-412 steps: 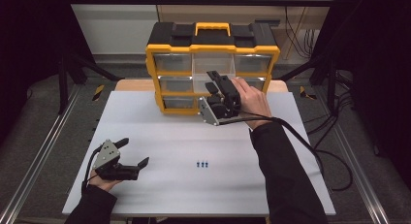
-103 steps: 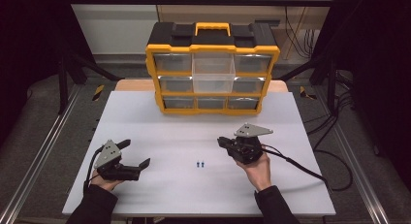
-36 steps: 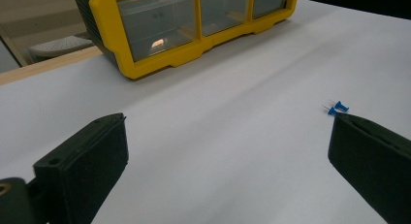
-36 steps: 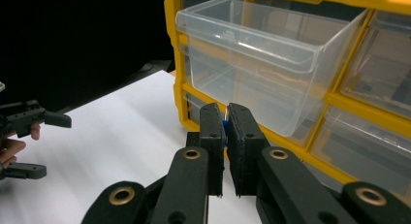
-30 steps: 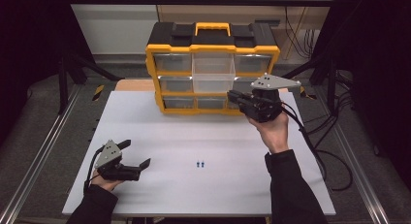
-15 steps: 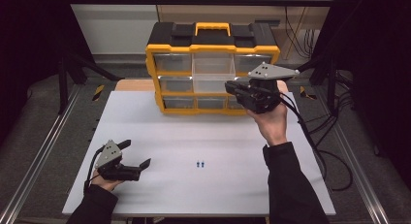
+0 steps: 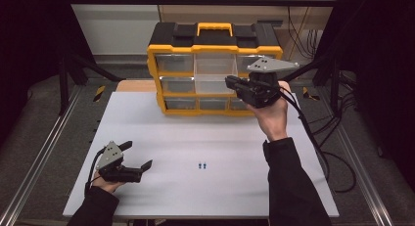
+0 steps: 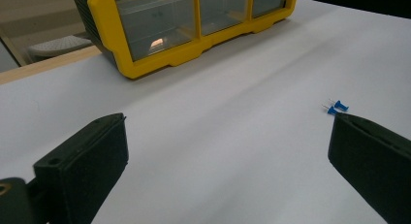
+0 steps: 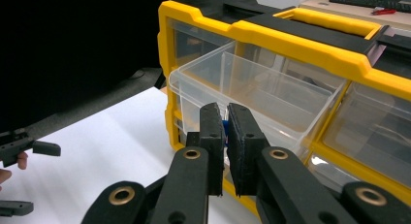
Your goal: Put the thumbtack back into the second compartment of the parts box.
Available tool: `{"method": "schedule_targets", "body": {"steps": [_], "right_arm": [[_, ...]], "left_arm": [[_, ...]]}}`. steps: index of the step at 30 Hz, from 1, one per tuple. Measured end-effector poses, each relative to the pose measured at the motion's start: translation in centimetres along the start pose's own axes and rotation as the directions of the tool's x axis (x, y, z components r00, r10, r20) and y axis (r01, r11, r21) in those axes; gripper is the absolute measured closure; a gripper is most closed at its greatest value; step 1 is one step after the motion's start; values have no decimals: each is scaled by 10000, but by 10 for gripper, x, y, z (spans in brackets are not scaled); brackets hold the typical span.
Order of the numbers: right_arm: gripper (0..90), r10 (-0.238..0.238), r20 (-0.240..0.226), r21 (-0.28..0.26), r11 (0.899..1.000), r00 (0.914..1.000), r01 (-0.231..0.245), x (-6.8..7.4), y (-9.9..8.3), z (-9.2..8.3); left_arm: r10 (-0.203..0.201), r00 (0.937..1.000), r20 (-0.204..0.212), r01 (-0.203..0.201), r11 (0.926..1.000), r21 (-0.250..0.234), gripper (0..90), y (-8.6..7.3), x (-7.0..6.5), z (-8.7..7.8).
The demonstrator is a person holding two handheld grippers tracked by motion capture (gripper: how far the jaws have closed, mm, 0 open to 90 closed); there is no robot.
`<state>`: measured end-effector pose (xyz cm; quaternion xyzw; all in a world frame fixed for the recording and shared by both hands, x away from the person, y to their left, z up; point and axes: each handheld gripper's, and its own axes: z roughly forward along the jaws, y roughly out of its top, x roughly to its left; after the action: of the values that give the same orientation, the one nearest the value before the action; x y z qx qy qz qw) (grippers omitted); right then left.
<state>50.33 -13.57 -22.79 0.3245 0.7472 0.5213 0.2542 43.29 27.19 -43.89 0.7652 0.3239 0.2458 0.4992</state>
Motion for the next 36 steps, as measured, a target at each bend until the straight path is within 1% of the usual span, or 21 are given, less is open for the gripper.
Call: {"method": "schedule_targets", "body": {"steps": [5,7,9,12,18,24,28,30,36], "right_arm": [[855,20,85,22,10000,10000,-21,-2,5,3],[855,52,216,28,10000,9998,-52,-4,8,5],[855,-1,205,62,10000,9998,-1,-5,9,5],[855,-10,363,38,10000,9993,9,-7,13,7],[855,-28,426,3,10000,9991,28,-10,18,10],[854,2,597,49,10000,9982,-4,-13,23,15],[854,-49,670,98,9999,9977,42,-16,25,19],[854,65,728,107,9999,9973,-73,-18,26,23],[853,47,853,223,9997,9963,-66,-21,27,31]], "left_arm": [[-10,10000,-18,10,10000,-9,5,0,0,0],[-2,10000,-13,2,10000,-17,5,0,0,0],[2,10000,-11,-2,10000,-16,5,0,0,0],[-1,10000,-11,1,10000,-3,5,0,0,0],[3,10000,-6,-3,10000,-7,5,0,0,0],[-4,10000,8,4,10000,-33,5,0,0,-1],[-1,10000,-1,1,10000,-28,5,0,0,-1],[-11,10000,9,11,10000,-45,5,1,0,-1],[-21,10000,1,21,10000,-63,5,1,0,-1]]}}
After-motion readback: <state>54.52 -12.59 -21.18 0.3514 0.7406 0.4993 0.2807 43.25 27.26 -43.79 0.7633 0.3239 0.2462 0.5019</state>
